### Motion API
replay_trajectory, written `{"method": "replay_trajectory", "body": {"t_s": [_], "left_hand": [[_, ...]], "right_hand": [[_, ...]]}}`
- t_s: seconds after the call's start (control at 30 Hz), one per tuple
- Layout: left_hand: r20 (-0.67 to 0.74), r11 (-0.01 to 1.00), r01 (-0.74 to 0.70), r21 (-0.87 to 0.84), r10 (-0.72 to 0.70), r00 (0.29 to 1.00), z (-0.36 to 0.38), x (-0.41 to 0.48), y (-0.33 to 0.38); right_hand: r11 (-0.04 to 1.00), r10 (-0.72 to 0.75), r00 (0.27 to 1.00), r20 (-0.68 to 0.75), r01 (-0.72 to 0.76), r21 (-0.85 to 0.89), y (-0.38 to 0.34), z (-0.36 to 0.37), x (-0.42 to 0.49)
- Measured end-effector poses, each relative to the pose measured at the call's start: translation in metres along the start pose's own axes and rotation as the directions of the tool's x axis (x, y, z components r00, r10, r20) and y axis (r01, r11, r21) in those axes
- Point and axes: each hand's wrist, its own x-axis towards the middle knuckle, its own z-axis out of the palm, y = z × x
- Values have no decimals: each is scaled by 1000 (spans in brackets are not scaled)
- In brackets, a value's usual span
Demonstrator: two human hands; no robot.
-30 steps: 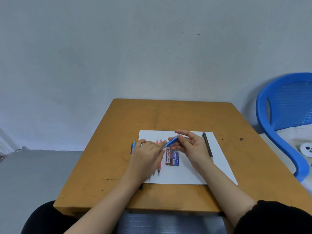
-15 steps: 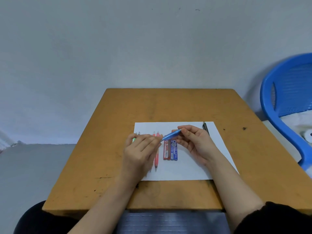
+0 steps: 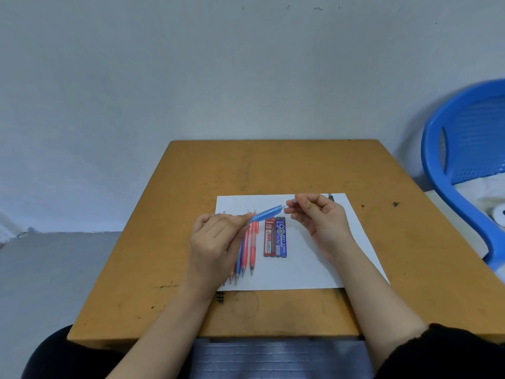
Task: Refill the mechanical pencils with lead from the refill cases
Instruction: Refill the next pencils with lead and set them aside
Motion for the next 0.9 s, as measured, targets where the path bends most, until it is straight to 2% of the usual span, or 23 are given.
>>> {"method": "replay_trajectory", "body": {"t_s": [0.07, 0.13, 0.23, 0.4, 0.63, 0.77, 0.9], "left_hand": [[-5, 1000, 25, -3, -25, 1000, -1, -1, -1], [-8, 999, 36, 2, -36, 999, -2, -1, 0], [-12, 999, 34, -1, -34, 999, -2, 0, 1], [-13, 999, 33, -14, -33, 999, -1, -1, 0], [-11, 1000, 6, -15, -6, 1000, -2, 0, 3], [-8, 1000, -2, 3, 2, 1000, -2, 1, 5], [-5, 999, 8, 44, -8, 1000, 0, 2, 8]], "right_hand": [[942, -104, 992, -77, 73, -328, 3, -5, 2], [797, -186, 980, -77, 105, -594, 6, -9, 3], [633, -189, 980, -61, 74, -770, 11, -14, 3], [527, -123, 991, -51, 22, -849, 14, -11, 2], [481, -135, 991, 12, 76, -873, 13, -9, 2], [472, -137, 990, 23, 86, -877, 14, -10, 3], [521, -134, 991, 3, 73, -850, 14, -11, 3]]}}
